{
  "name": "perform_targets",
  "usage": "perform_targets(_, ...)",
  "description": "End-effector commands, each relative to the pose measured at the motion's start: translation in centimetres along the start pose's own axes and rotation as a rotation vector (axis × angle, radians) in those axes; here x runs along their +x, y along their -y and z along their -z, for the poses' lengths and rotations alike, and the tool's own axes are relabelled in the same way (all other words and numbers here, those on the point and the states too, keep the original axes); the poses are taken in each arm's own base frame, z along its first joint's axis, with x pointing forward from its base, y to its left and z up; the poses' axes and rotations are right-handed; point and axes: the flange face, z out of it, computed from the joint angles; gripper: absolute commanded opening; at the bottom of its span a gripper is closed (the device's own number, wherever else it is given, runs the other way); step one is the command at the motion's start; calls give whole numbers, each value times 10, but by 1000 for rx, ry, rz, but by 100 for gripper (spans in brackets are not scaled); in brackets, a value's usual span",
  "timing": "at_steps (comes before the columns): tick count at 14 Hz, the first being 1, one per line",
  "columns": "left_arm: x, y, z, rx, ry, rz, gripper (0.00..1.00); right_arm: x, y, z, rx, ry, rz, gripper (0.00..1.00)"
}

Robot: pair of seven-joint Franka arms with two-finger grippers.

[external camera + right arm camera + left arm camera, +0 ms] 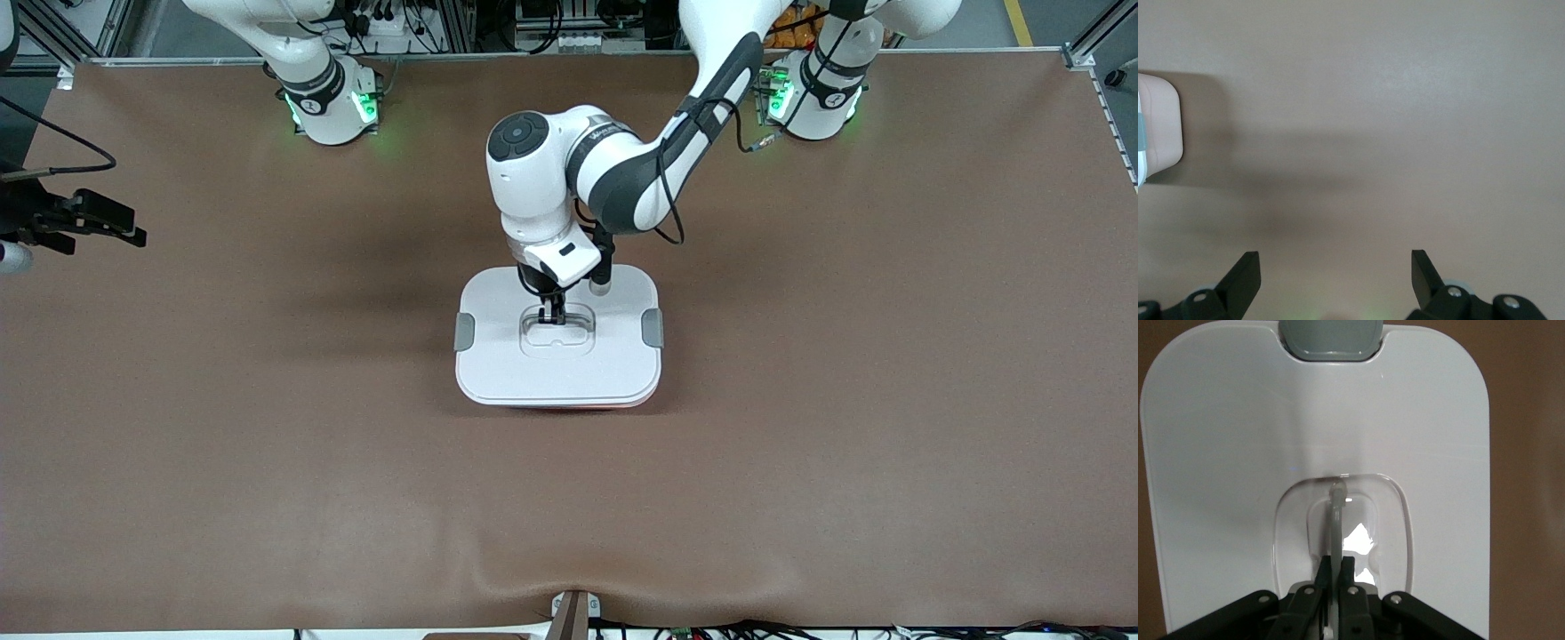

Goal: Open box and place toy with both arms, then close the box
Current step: 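Lower the lid onto the box and press it down with the left gripper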

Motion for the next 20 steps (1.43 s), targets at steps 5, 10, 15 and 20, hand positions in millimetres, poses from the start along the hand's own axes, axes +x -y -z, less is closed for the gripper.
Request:
perform_targets(5,6,14,-28,40,-42,-32,0,1,-5,4,-2,-3,-2,100)
perform_targets(10,9,8,-29,39,-14,-35,0,1,-7,4,-2,-3,-5,100)
perform_targets(15,7,11,-37,52,-16,-46,0,3,-6,2,-1,1,-4,100)
perform_targets(20,7,9,-27,41,-8,-50,82,3,-6,1,-1,3,-4,100)
